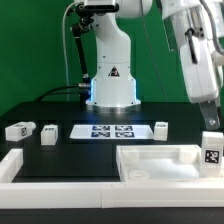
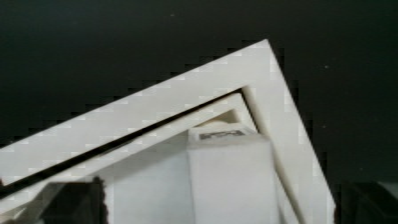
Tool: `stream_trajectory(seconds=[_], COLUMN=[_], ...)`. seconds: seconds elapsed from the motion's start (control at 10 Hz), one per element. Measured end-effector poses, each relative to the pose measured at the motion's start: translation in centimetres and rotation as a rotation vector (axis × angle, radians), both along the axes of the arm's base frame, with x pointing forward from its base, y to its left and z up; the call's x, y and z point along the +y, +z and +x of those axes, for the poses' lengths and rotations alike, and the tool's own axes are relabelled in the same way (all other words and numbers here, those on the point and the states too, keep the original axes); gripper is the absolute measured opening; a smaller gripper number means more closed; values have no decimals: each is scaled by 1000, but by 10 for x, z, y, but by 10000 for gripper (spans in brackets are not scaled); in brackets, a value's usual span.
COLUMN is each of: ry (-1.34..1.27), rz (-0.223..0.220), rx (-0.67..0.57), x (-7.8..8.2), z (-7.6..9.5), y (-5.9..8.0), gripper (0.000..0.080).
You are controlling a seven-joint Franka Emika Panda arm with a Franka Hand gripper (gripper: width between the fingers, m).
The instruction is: Assemble square table
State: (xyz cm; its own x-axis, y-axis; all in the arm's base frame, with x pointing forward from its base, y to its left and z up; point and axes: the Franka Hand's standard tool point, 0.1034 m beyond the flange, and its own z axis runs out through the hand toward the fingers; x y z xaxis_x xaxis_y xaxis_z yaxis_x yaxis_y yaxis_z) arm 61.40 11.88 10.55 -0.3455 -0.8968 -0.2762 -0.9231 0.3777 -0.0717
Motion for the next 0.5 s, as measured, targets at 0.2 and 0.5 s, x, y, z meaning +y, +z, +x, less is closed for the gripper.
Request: stream_trajectory(seconds=[0.2, 0.5], ry=[0, 91], rz=[0, -27], rx=[0, -85], x=[0, -10], z=[0, -1], y=[0, 11], gripper=[649, 649])
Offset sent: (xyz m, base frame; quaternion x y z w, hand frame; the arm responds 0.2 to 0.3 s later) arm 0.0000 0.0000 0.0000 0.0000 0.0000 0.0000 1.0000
